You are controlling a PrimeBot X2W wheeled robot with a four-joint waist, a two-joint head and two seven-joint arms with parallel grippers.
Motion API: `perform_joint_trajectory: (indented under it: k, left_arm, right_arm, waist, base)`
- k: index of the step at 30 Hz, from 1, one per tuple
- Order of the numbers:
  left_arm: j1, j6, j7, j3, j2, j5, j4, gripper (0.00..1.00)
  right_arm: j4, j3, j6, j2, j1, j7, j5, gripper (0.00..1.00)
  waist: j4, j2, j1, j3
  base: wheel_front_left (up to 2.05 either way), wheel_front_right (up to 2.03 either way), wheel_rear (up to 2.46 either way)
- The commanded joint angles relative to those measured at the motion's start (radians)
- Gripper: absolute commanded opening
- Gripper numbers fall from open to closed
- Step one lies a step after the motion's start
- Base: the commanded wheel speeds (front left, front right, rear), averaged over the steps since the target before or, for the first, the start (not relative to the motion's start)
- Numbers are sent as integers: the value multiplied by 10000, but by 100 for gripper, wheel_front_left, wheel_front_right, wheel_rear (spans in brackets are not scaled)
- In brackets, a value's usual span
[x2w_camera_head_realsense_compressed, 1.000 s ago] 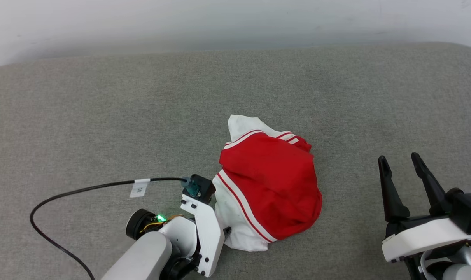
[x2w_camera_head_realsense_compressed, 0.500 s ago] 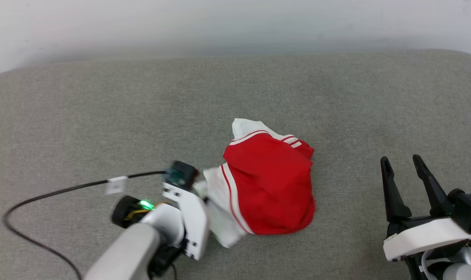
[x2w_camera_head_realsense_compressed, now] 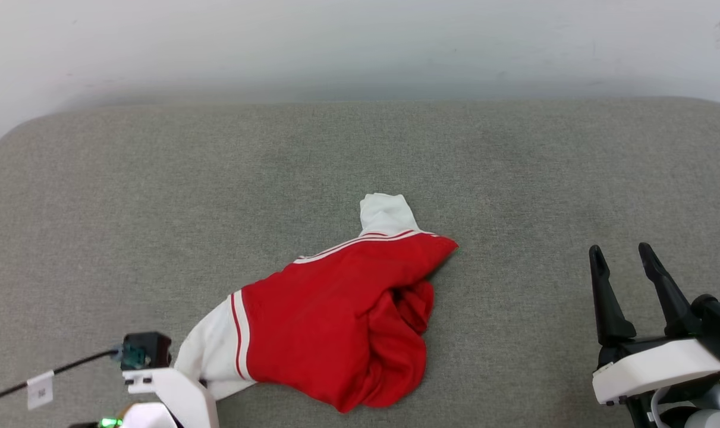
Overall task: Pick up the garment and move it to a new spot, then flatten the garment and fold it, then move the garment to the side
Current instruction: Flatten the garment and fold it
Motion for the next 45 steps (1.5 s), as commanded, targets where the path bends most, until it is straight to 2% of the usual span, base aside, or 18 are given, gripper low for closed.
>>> perform_joint_trajectory:
  k: [1, 2, 7, 13, 20, 25, 30, 37, 45]
  left_arm:
    - [214, 89, -112, 62, -132, -106, 34, 49]
    - [245, 113, -258, 94, -177, -102, 45, 100]
    - [18, 188, -1431, 171, -570, 170, -82, 100]
    - [-271, -17, -3394, 89, -1115, 685, -263, 100]
    - [-511, -392, -5564, -107, -1466, 1318, -678, 100]
    - [-550, -466, -6400, -170, -1608, 1550, -770, 100]
    - [-606, -422, -6622, -231, -1667, 1649, -926, 100]
    - [-799, -445, -6641, -369, -1731, 1717, -1057, 100]
    - [-1260, -604, -6758, -570, -1905, 1819, -931, 100]
  right_arm:
    - [-60, -33, -7, 17, -16, 31, -29, 100]
    - [-82, -46, -7, 17, -12, 45, -34, 100]
    - [-106, -92, -7, 17, 131, 128, -103, 100]
    - [-138, -129, -5, 17, 282, 266, -143, 100]
    - [-303, -184, -5, 17, 529, 465, -228, 100]
    - [-432, -218, -7, 18, 675, 671, -317, 100]
    - [-202, -493, -5, 19, 697, 1094, 77, 100]
    - [1214, -977, -5, 21, -124, 3194, 587, 100]
    - [2624, -686, -5, -179, -2052, 6335, 864, 100]
  waist:
    - [3, 0, 0, -2]
    - [11, 0, 0, -9]
    - [53, 0, 0, -237]
    - [31, 0, 0, -683]
    - [36, 0, 0, -1023]
    - [101, 0, 0, -1098]
    - [361, 0, 0, -1079]
    - [1216, 0, 0, -782]
    - [2231, 0, 0, 9]
  base:
    - [0, 0, 0]
    - [0, 0, 0]
    - [0, 0, 0]
    - [0, 0, 0]
    - [0, 0, 0]
    - [0, 0, 0]
    - [0, 0, 0]
    - [0, 0, 0]
    - [0, 0, 0]
